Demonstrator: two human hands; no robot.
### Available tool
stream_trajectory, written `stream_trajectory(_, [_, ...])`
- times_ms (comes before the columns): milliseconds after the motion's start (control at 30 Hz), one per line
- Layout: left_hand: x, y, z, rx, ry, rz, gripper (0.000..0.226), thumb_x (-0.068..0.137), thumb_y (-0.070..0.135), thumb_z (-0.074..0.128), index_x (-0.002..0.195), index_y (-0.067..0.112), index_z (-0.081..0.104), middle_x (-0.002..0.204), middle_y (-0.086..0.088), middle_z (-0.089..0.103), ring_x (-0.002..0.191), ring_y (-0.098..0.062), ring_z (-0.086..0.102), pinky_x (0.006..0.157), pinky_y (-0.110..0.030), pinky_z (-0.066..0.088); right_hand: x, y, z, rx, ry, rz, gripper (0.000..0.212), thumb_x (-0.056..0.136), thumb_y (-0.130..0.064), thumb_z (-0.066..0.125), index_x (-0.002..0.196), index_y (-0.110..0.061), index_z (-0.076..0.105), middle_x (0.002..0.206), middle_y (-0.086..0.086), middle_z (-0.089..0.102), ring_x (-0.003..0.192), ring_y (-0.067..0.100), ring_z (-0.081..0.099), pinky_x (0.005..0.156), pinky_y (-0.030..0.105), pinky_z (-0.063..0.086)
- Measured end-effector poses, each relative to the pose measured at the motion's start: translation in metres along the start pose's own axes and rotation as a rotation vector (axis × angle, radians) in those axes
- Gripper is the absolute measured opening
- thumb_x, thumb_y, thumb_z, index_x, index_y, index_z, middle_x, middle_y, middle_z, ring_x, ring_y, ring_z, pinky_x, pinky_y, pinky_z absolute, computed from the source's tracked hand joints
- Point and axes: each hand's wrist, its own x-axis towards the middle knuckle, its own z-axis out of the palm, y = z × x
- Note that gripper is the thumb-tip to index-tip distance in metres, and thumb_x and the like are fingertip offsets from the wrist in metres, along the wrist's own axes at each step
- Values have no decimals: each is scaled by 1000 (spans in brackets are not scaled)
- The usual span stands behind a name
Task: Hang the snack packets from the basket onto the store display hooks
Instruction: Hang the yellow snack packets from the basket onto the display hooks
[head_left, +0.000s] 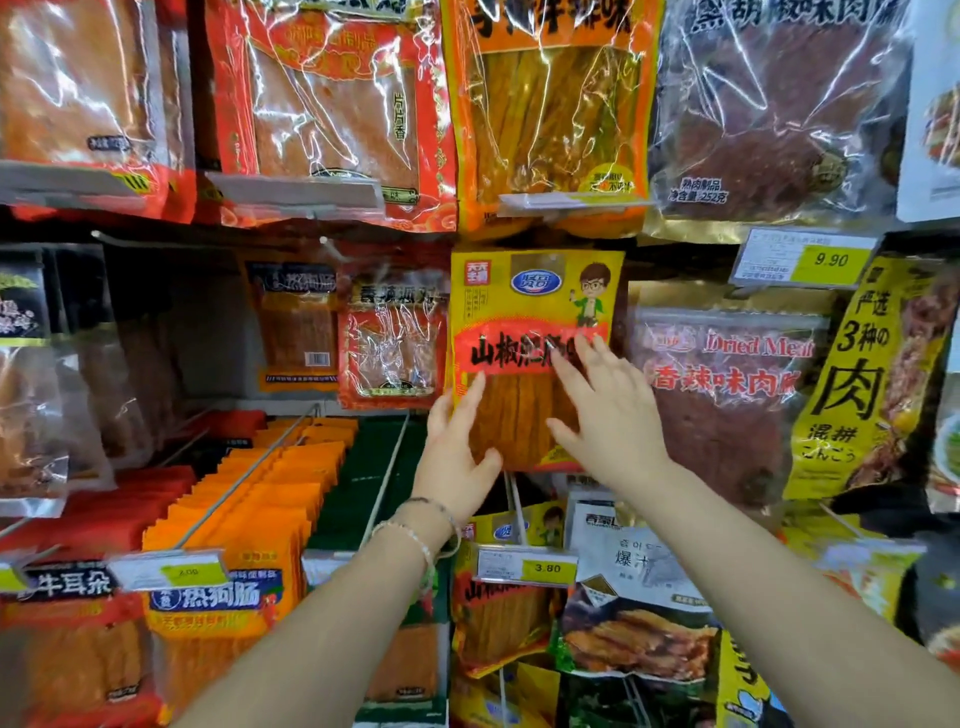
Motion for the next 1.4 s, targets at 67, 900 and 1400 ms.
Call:
stream_trajectory(67, [9,-4,2,-4,-31,-42,86,85,19,61,140,56,6,153,7,3,133,-7,23,97,-16,25,12,-4,8,-12,-89,33,75,89,-39,55,150,-19,17,158,11,12,145,25,12,110,41,26])
stream_trajectory(900, [-131,3,-71,-319,-124,-154,26,89,4,57,95,29,64,105,9,60,91,11,56,81,0,39,-145,-75,-20,943,-222,409,22,91,-10,58,111,-17,59,81,-9,59,65,3,53,62,10,40])
stream_trajectory(1400, [-651,-27,-128,-393,-68,-1844,22,95,9,48,74,15,54,73,-3,56,59,-15,51,57,-23,33,-546,-228,4,896,-1582,643,26,93,-10,51,119,-8,53,107,6,56,86,22,58,59,20,42])
